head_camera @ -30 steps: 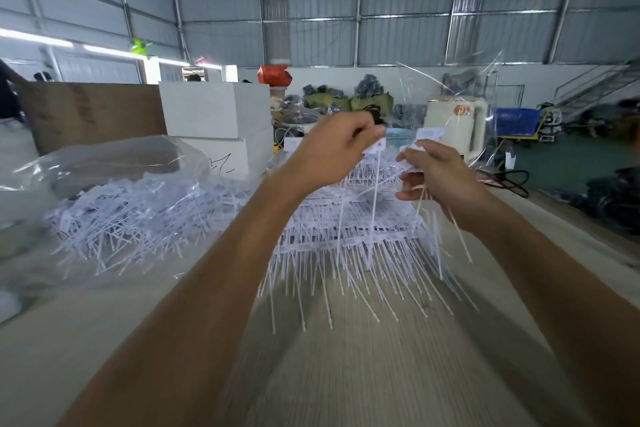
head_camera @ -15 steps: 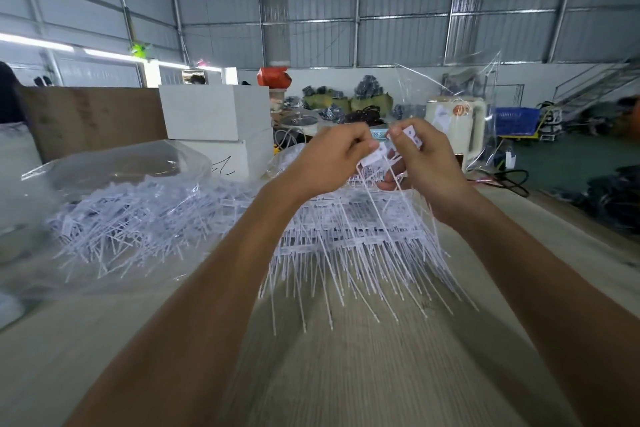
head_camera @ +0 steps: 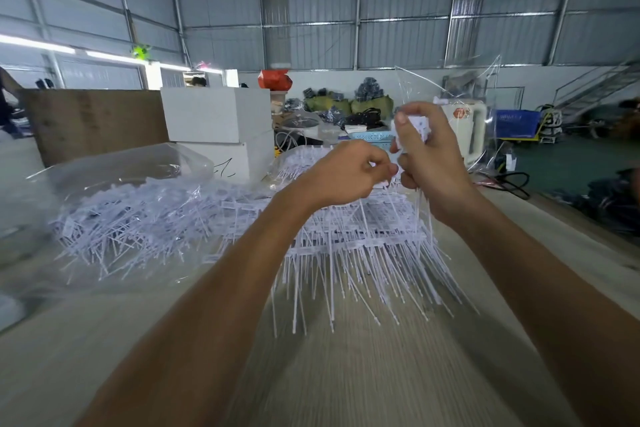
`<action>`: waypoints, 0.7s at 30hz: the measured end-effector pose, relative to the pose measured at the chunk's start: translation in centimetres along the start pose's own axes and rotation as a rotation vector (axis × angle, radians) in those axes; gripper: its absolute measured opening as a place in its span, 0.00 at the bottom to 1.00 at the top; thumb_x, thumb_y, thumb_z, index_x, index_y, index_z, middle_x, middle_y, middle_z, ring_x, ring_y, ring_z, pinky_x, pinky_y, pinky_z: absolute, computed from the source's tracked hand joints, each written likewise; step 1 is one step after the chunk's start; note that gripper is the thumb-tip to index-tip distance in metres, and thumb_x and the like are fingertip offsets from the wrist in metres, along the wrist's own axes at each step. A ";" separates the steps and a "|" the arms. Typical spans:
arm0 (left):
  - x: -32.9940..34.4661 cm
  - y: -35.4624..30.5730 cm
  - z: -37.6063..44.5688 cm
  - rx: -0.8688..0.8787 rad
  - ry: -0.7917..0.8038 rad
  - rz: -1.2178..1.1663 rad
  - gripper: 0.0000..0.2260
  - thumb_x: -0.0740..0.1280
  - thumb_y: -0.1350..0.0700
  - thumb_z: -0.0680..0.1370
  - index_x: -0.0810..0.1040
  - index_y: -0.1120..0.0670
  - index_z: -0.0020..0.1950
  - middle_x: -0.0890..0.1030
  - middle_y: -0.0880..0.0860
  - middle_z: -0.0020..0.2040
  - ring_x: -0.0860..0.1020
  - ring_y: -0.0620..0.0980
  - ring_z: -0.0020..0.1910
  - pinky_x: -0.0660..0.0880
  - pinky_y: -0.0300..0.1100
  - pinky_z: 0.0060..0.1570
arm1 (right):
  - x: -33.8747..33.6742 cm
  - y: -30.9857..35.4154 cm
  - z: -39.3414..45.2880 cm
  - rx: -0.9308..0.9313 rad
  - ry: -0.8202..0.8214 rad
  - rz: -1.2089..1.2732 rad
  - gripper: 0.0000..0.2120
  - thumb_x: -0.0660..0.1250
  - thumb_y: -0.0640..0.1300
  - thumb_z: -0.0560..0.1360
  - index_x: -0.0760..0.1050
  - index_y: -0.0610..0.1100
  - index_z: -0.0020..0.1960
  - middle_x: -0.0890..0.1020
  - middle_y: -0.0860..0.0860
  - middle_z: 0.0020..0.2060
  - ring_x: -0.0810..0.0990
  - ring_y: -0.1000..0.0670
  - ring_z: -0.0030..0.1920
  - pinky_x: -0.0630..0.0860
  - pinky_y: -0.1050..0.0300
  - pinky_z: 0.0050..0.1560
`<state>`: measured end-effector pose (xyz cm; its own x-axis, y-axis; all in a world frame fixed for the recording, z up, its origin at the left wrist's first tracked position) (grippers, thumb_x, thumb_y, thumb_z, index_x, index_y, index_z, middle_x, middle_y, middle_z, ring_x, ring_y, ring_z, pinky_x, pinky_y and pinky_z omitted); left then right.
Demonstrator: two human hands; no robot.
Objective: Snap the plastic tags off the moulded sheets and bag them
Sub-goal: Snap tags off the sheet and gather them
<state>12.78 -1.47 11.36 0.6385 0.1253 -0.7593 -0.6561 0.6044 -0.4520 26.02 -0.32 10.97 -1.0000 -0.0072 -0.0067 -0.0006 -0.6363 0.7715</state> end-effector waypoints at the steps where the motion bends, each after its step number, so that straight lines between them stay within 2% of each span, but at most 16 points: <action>1: 0.1 0.0 0.0 -0.016 0.004 -0.049 0.15 0.65 0.52 0.83 0.77 0.52 0.37 0.73 0.51 0.30 0.72 0.46 0.27 0.82 0.54 0.43 | 0.1 -0.1 0.0 0.018 0.025 -0.025 0.13 0.63 0.56 0.82 0.67 0.57 0.65 0.76 0.46 0.46 0.70 0.61 0.24 0.64 0.64 0.23; 4: -0.1 0.1 -0.2 -0.064 -0.008 -0.205 0.21 0.64 0.56 0.83 0.67 0.57 0.31 0.62 0.45 0.25 0.63 0.44 0.23 0.76 0.44 0.37 | -0.1 -0.7 0.1 0.066 0.061 -0.137 0.31 0.64 0.63 0.79 0.52 0.62 0.76 0.72 0.52 0.50 0.70 0.60 0.31 0.67 0.65 0.24; 6: -0.2 0.2 -0.2 -0.082 -0.003 -0.248 0.21 0.65 0.57 0.83 0.67 0.64 0.32 0.59 0.45 0.25 0.60 0.46 0.26 0.77 0.41 0.35 | -0.2 -0.8 0.0 0.022 0.094 -0.247 0.40 0.65 0.64 0.77 0.43 0.64 0.78 0.75 0.50 0.56 0.68 0.62 0.35 0.67 0.66 0.32; 7: -0.2 0.2 -0.2 -0.083 0.003 -0.249 0.20 0.65 0.58 0.82 0.68 0.65 0.33 0.60 0.48 0.25 0.60 0.48 0.27 0.77 0.41 0.34 | -0.1 -0.7 -0.2 -0.010 0.106 -0.308 0.43 0.65 0.64 0.77 0.39 0.63 0.79 0.76 0.47 0.62 0.69 0.63 0.35 0.66 0.66 0.34; 9: 0.0 0.1 -0.4 -0.063 0.040 -0.242 0.19 0.65 0.60 0.82 0.70 0.67 0.33 0.66 0.61 0.28 0.60 0.50 0.27 0.70 0.35 0.30 | 0.0 -0.8 -0.1 -0.026 0.111 -0.380 0.48 0.66 0.65 0.76 0.33 0.60 0.79 0.76 0.49 0.66 0.79 0.60 0.34 0.72 0.64 0.37; 11: 0.3 0.0 -0.5 -0.036 0.080 -0.242 0.18 0.64 0.61 0.82 0.72 0.74 0.38 0.73 0.72 0.37 0.60 0.52 0.27 0.67 0.32 0.27 | -0.1 -0.8 -0.2 0.010 0.091 -0.362 0.48 0.69 0.63 0.76 0.39 0.55 0.81 0.80 0.51 0.62 0.83 0.59 0.38 0.76 0.63 0.36; 12: 0.5 0.0 -0.5 -0.023 0.085 -0.247 0.18 0.64 0.60 0.83 0.73 0.75 0.40 0.75 0.74 0.40 0.61 0.52 0.26 0.66 0.33 0.27 | -0.1 -0.8 -0.1 0.028 0.078 -0.335 0.44 0.70 0.60 0.76 0.48 0.50 0.81 0.83 0.51 0.54 0.82 0.59 0.34 0.75 0.65 0.31; 13: 0.6 0.0 -0.4 -0.012 0.080 -0.244 0.19 0.64 0.59 0.83 0.74 0.74 0.40 0.76 0.72 0.40 0.62 0.50 0.25 0.66 0.34 0.28 | -0.1 -0.6 -0.2 0.034 0.070 -0.304 0.34 0.71 0.57 0.77 0.62 0.44 0.75 0.84 0.52 0.44 0.80 0.59 0.29 0.71 0.66 0.26; 14: 0.6 0.0 -0.3 -0.004 0.066 -0.225 0.19 0.64 0.57 0.83 0.76 0.72 0.40 0.77 0.67 0.36 0.63 0.47 0.23 0.66 0.36 0.29 | -0.2 -0.5 -0.1 0.018 0.066 -0.265 0.21 0.72 0.54 0.77 0.73 0.41 0.62 0.83 0.54 0.36 0.76 0.59 0.24 0.68 0.67 0.23; 15: 0.6 0.1 -0.2 0.004 0.048 -0.186 0.18 0.64 0.55 0.84 0.79 0.68 0.41 0.77 0.58 0.31 0.65 0.46 0.22 0.66 0.38 0.30 | -0.3 -0.3 -0.1 0.010 0.061 -0.209 0.10 0.72 0.50 0.78 0.77 0.42 0.49 0.80 0.55 0.29 0.74 0.59 0.21 0.67 0.68 0.22; 16: 0.5 0.3 -0.1 0.012 0.028 -0.135 0.17 0.64 0.53 0.84 0.81 0.62 0.41 0.74 0.49 0.26 0.66 0.46 0.22 0.66 0.40 0.31 | -0.4 -0.4 -0.1 0.008 0.048 -0.149 0.10 0.72 0.47 0.78 0.77 0.45 0.40 0.78 0.55 0.24 0.72 0.60 0.20 0.66 0.69 0.22; 17: 0.5 0.4 -0.1 0.017 0.012 -0.086 0.16 0.63 0.51 0.84 0.82 0.58 0.42 0.72 0.46 0.24 0.68 0.47 0.23 0.67 0.41 0.31 | -0.5 -0.5 -0.2 0.024 0.036 -0.096 0.11 0.72 0.45 0.78 0.77 0.46 0.37 0.77 0.56 0.23 0.71 0.60 0.20 0.66 0.68 0.22; 19: 0.5 0.4 -0.1 0.028 0.005 -0.023 0.13 0.64 0.49 0.83 0.82 0.52 0.43 0.73 0.43 0.23 0.71 0.48 0.25 0.69 0.42 0.32 | -0.7 -0.7 -0.2 0.059 0.000 -0.031 0.11 0.70 0.46 0.79 0.78 0.47 0.38 0.77 0.56 0.24 0.72 0.59 0.23 0.67 0.66 0.25; 21: 0.7 0.2 -0.1 0.036 0.019 -0.008 0.11 0.64 0.49 0.83 0.82 0.50 0.44 0.74 0.41 0.24 0.72 0.44 0.25 0.69 0.41 0.32 | -0.6 -0.9 -0.2 0.081 0.002 -0.006 0.11 0.68 0.49 0.81 0.78 0.47 0.41 0.77 0.56 0.27 0.74 0.57 0.27 0.71 0.63 0.29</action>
<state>13.01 -1.32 10.68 0.6362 0.1056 -0.7643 -0.6354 0.6337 -0.4413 26.64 0.13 10.11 -0.9999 -0.0056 -0.0127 -0.0072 -0.5719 0.8203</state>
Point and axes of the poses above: each hand's wrist, its own z-axis towards the middle knuckle, its own x-axis out of the palm, y = z × x, the point moved 5 cm from there along z, towards the middle knuckle
